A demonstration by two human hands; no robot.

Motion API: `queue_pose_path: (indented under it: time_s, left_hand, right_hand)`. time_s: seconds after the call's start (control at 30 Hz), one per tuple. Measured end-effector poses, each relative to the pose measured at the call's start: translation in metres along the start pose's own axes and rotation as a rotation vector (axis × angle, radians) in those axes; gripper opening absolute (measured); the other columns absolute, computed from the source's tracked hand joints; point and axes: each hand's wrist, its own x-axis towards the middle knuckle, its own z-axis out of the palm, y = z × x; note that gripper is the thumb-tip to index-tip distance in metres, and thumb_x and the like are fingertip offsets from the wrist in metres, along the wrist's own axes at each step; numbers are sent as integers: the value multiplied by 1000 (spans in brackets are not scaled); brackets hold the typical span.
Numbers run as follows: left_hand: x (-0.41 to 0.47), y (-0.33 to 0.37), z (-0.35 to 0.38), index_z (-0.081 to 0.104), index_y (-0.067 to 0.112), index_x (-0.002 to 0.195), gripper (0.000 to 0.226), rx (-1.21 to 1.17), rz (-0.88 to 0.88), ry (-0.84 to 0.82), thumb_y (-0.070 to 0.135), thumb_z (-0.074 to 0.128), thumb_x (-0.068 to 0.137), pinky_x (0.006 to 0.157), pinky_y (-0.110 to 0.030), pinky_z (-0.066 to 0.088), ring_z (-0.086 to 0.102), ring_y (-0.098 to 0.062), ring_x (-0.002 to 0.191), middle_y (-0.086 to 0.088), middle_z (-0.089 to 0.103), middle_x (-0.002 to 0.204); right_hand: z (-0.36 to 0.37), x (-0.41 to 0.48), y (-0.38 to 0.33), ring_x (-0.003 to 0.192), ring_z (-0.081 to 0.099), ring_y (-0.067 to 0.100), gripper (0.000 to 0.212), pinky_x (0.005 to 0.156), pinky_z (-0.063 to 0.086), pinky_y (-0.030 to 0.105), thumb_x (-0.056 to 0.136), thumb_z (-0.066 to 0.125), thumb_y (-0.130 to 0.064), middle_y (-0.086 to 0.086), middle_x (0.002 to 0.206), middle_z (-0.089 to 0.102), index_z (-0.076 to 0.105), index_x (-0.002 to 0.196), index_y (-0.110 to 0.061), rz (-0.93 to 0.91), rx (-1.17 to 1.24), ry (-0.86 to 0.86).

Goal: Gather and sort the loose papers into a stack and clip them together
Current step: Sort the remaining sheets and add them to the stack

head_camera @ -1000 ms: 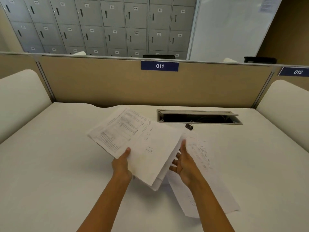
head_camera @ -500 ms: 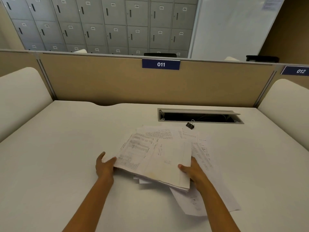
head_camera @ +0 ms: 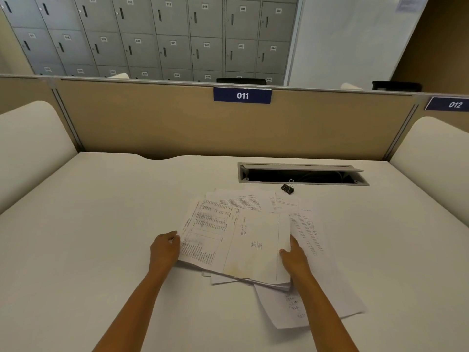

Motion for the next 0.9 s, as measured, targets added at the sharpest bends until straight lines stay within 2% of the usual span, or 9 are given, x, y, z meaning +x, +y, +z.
queue_pose_path:
  time_s: [0.07,0.1,0.17,0.23,0.47,0.6,0.7,0.83,0.9]
  left_hand:
    - [1,1,-1,56,5,82,27,25,20,12,12,34,96,62,-26,40,56,-29,83,-1,60,79]
    - [3,1,0,56,4,80,28,30,21,19,13,34,96,60,-26,39,56,-29,80,-3,59,75]
    - [5,3,0,62,0,100,29,39,4,12,19,39,96,73,-32,46,59,-31,90,-16,65,99]
    - [6,4,0,52,2,126,38,15,-64,-32,22,47,94,90,-37,46,57,-34,108,-18,58,125]
    - [13,4,-16,56,5,115,29,-275,-170,-270,8,60,86,80,-39,53,62,-31,94,-15,64,112]
    - [5,20,-19,49,12,117,30,-475,26,-245,13,58,88,70,-33,54,64,-27,95,-11,64,114]
    - [0,37,-20,43,15,124,38,-549,167,-213,15,57,89,82,-39,54,62,-21,100,-3,62,113]
    - [-5,51,-21,46,18,123,51,-532,307,-218,29,62,76,78,-28,56,60,-10,100,5,61,111]
    - [-6,52,-21,47,20,123,53,-536,313,-225,33,60,73,79,-29,55,59,-10,101,5,60,112]
  right_hand:
    - [0,0,-1,134,36,29,59,109,30,37,95,39,-2,12,149,33,16,148,-11,28,33,-14]
    - [0,1,0,136,33,29,62,110,28,37,94,40,-2,11,151,29,12,149,-10,49,63,-9]
    - [2,3,1,136,32,30,66,110,29,39,93,45,-2,11,151,28,12,149,-9,82,116,4]
    - [3,4,2,129,42,31,63,104,37,40,88,53,1,13,144,41,26,144,-7,104,179,5]
    - [-19,-2,-4,99,57,30,51,85,48,38,80,68,-4,17,126,58,51,129,-2,153,434,-80]
    - [-30,-8,-22,103,60,25,51,85,51,36,82,69,-15,5,119,61,51,129,-14,-96,456,23]
    - [-37,-14,-39,97,63,18,39,78,54,30,81,68,-16,-1,107,65,54,117,-20,-241,584,41]
    - [-43,-13,-40,93,63,18,31,75,54,32,76,73,-16,-1,101,67,59,103,-24,-257,579,-15]
    - [-43,-12,-34,95,64,20,38,74,54,34,65,82,-28,1,101,69,61,96,-26,-210,560,-72]
